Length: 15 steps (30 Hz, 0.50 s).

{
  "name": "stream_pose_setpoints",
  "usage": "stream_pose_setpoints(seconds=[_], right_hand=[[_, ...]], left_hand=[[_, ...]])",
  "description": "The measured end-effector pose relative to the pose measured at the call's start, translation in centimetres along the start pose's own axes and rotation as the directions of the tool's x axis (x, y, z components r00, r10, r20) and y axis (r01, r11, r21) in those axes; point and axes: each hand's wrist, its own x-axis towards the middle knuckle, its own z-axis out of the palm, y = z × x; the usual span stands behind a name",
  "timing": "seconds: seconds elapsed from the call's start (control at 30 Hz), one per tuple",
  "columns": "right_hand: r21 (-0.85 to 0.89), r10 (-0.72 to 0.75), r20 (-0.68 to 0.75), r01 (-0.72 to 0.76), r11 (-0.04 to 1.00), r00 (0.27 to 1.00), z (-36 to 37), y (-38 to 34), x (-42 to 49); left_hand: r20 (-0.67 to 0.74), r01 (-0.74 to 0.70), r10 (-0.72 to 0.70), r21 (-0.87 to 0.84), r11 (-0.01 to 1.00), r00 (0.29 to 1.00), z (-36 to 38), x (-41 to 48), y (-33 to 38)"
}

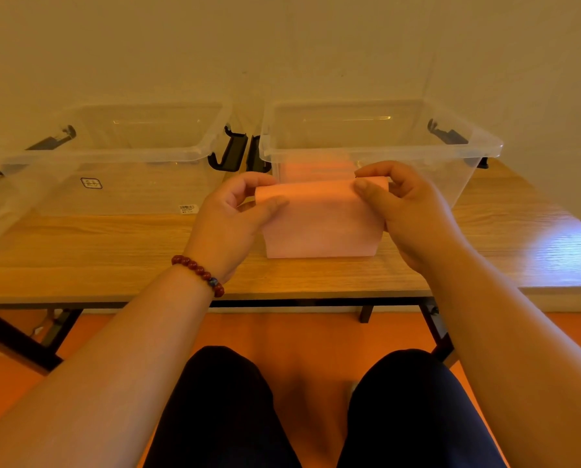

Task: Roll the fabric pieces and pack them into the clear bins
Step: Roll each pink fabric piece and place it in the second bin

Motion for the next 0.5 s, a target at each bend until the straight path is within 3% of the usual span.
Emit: stream_pose_setpoints(seconds=[0.3, 0.5], right_hand=[[0.008, -0.02, 0.089, 0.019, 1.0, 0.996, -0.27, 0.08, 0.03], [0.007, -0.01, 0.04, 0.01, 1.0, 0.999, -0.24, 0.31, 0.23]], left_hand=[[-0.044, 0.038, -0.038, -0.004, 0.999, 0.998, 0.2, -0.05, -0.08], [0.04, 0.006, -0.005, -0.004, 1.0, 0.999, 0.09, -0.32, 0.02]])
